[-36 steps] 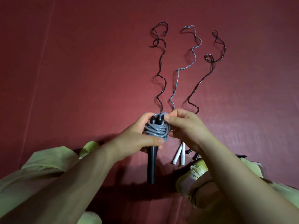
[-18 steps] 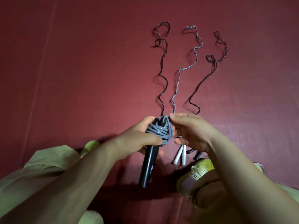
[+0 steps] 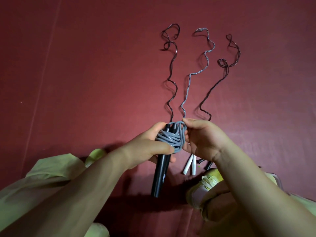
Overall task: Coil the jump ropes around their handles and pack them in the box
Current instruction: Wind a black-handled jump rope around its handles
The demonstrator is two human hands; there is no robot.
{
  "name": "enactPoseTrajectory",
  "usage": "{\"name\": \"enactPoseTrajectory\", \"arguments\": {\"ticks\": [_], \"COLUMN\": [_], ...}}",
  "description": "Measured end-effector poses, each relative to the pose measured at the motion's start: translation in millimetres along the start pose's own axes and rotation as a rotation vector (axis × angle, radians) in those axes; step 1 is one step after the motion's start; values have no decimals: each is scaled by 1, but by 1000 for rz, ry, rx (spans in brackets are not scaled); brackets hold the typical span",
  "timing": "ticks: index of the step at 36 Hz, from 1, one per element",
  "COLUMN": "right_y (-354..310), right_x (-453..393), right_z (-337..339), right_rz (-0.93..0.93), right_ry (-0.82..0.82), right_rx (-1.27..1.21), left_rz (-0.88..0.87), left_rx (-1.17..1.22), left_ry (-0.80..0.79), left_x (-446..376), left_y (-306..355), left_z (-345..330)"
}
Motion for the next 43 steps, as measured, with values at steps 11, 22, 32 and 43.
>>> {"name": "enactPoseTrajectory", "arguments": {"ticks": [11, 22, 32, 43], "right_y": [-6, -48, -69, 36], "right_x": [-2, 59, 138, 180], "right_z": [22, 2, 65, 260], "right_rz": [320, 453, 576, 490], "right_ry": [415, 251, 302, 492], "right_rx": [77, 325, 309, -267], "left_rz": [-89, -430, -512, -160], "left_rx": [-100, 178, 68, -874], "left_ry": [23, 295, 71, -229], "left_x": [-7, -3, -18, -83], "left_y": [6, 47, 100, 37], "left_z": [-5, 7, -128, -308]}}
Point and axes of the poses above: each hand's wrist, its own x-axis away from the middle knuckle, its own z-axis out of the back of the hand, y = z × x, the point moved 6 cm from there along -x, towards the middle knuckle, and after that the axes turned 5 degrees about y, right-handed, at the moved point
